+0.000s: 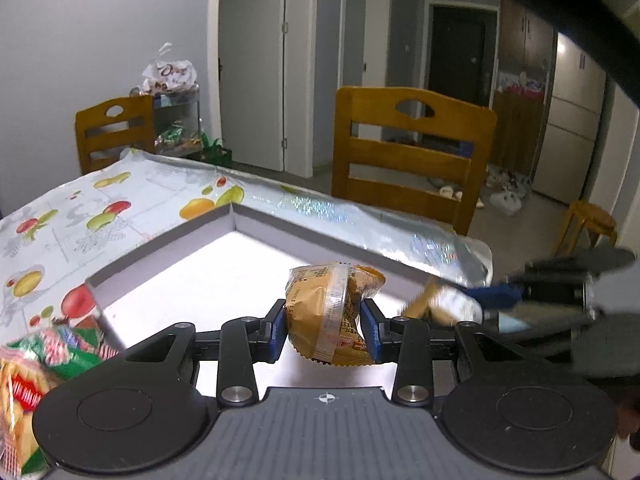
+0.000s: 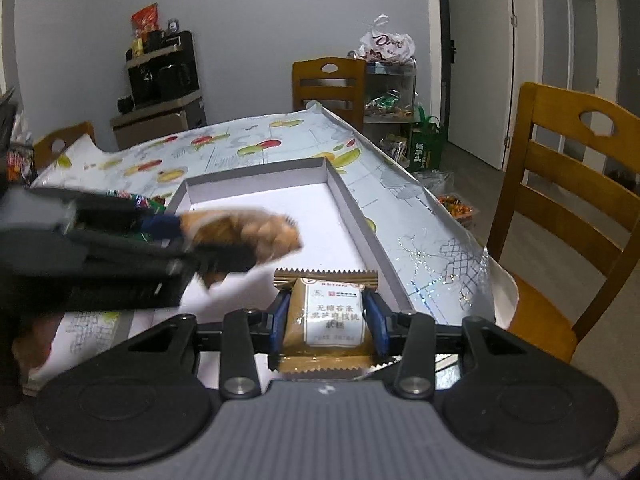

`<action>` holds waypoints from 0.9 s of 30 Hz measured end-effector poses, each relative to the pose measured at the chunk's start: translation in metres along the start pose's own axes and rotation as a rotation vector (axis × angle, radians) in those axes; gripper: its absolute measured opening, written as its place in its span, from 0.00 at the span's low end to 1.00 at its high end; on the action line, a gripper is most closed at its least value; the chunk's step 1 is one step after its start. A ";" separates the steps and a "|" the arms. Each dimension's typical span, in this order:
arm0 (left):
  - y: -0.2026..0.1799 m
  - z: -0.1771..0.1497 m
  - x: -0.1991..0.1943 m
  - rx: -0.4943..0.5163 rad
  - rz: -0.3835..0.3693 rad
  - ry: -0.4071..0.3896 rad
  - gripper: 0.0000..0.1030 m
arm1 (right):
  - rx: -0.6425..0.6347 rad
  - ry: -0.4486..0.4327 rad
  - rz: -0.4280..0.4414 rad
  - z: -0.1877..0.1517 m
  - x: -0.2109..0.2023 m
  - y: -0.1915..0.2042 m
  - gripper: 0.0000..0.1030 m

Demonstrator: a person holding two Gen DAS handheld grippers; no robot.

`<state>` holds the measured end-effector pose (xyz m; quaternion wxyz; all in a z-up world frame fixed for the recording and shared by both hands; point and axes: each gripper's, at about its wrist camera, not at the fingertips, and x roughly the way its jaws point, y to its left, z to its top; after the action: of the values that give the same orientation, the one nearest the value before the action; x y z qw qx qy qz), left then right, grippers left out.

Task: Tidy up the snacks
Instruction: 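Lower and open right tool in box while left tool releases peanut bag there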

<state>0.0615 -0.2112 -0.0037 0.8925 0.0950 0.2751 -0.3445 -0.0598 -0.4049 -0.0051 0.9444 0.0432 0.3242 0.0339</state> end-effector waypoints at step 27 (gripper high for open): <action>-0.011 0.010 0.048 0.059 -0.089 0.094 0.43 | -0.090 0.072 -0.081 -0.003 0.031 0.010 0.40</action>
<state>0.0881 -0.2503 -0.0220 0.8593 0.1248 0.3104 -0.3869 -0.0376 -0.3917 -0.0249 0.9336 -0.0139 0.3577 0.0117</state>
